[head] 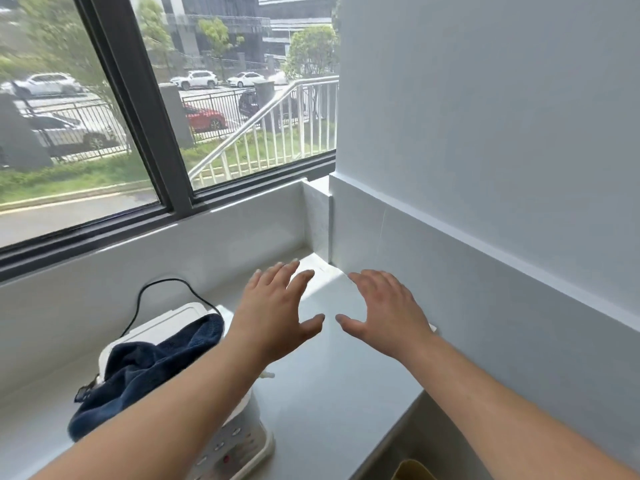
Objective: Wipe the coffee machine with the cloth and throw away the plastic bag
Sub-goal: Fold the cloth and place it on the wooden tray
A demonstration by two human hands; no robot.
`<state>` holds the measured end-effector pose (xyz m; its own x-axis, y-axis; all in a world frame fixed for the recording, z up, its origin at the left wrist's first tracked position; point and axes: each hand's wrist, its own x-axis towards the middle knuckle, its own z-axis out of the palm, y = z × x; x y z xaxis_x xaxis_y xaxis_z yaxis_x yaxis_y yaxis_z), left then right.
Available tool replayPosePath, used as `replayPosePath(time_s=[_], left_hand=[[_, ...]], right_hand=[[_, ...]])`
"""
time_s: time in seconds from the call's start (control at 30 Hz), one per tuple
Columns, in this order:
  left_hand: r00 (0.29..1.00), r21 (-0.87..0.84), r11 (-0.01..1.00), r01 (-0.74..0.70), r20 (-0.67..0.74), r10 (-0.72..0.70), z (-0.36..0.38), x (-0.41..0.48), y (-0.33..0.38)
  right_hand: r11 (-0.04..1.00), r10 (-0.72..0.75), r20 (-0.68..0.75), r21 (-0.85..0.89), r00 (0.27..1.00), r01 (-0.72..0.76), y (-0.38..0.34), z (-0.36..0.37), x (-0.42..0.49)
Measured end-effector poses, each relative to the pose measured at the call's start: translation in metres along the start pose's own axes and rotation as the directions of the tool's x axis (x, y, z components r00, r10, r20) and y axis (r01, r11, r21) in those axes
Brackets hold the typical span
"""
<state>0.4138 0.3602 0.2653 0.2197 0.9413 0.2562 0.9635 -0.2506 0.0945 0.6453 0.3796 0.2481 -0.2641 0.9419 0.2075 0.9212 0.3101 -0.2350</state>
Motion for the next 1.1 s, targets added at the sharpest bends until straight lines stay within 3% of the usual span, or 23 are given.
replayPosePath(time_s=[0.5, 1.1], left_hand=[[0.983, 0.030, 0.983, 0.181, -0.011, -0.181, -0.046, -0.059, -0.088], [0.950, 0.034, 0.950, 0.311, -0.012, -0.311, -0.062, -0.140, -0.169]], right_hand=[[0.973, -0.232, 0.048, 0.024, 0.971, 0.231, -0.116, 0.009, 0.037], [0.889, -0.458, 0.129, 0.065, 0.879, 0.454, -0.229, 0.045, 0.035]])
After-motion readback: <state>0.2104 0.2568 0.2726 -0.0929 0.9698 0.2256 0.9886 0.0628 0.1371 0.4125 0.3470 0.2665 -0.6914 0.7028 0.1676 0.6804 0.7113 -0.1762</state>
